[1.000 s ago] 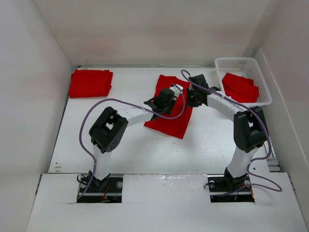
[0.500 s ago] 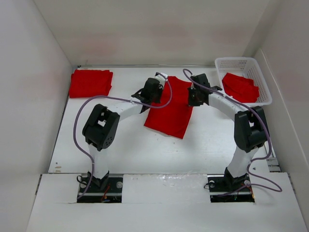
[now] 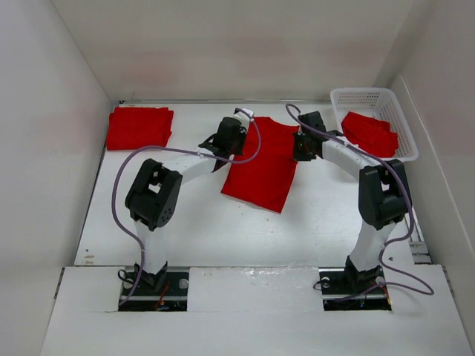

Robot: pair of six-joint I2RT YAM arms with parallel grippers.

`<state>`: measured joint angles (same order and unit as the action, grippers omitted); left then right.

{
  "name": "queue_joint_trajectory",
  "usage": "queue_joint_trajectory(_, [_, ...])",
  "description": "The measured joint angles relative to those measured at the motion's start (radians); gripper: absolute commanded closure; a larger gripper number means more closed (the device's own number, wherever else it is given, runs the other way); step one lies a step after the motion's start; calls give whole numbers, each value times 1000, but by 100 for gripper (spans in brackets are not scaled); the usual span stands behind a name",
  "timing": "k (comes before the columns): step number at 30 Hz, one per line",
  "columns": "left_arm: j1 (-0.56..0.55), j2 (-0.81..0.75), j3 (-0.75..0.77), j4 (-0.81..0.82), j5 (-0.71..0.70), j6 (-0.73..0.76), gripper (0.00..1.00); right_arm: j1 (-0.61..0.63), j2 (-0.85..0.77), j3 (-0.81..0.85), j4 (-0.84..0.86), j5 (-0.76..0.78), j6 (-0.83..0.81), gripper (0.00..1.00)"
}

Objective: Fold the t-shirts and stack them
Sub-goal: Fold the folded rectangular tshirt in 1/3 of the way, then grab one side of the 2/3 rectangular tshirt with both arms

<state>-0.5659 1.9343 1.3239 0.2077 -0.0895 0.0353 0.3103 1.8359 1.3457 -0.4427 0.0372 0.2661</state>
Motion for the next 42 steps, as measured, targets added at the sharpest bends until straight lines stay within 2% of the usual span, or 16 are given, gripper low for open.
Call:
queue_joint_trajectory(13, [31,87,48,9,-8,-42,100,-4,142,68,0,56,39,100])
queue_joint_trajectory(14, [31,99,58,6,-8,-44,100,-4,142,68,-1,63,48,97])
queue_joint_trajectory(15, [31,111,67,4,-8,-47,100,-4,142,69,-2,72,58,82])
queue_joint_trajectory(16, [31,118,73,2,-8,-50,91,-4,142,72,-3,81,68,72])
queue_joint_trajectory(17, [31,126,82,-5,-10,-53,87,-4,142,74,-3,91,75,53])
queue_joint_trajectory(18, [31,131,92,-14,-10,-59,83,-4,142,77,-3,97,84,53])
queue_joint_trajectory(19, [31,134,100,-22,-13,-63,77,-5,142,79,-2,101,85,41])
queue_joint_trajectory(21, [31,135,108,-24,-17,-72,63,-5,141,81,-3,112,95,33])
queue_joint_trajectory(24, [31,131,111,-26,-34,-83,29,-8,129,84,-11,112,92,26])
queue_joint_trajectory(25, [31,128,111,-27,-42,-87,11,-8,119,84,-16,108,92,23])
queue_joint_trajectory(26, [31,125,111,-34,-51,-93,1,-8,106,84,-21,104,90,12])
queue_joint_trajectory(27, [31,118,111,-45,-59,-98,0,-9,88,84,-22,100,90,0])
queue_joint_trajectory(31, [31,47,102,-86,-97,-132,0,-8,-36,60,-20,85,87,0])
queue_joint_trajectory(35, [31,-136,8,-104,-132,-190,0,27,-221,-28,-11,124,108,0])
queue_joint_trajectory(38, [31,-336,-134,-107,-151,-262,0,115,-336,-113,-15,152,153,0])
queue_joint_trajectory(42, [31,-539,-315,-107,-154,-368,0,267,-388,-237,-18,173,245,0])
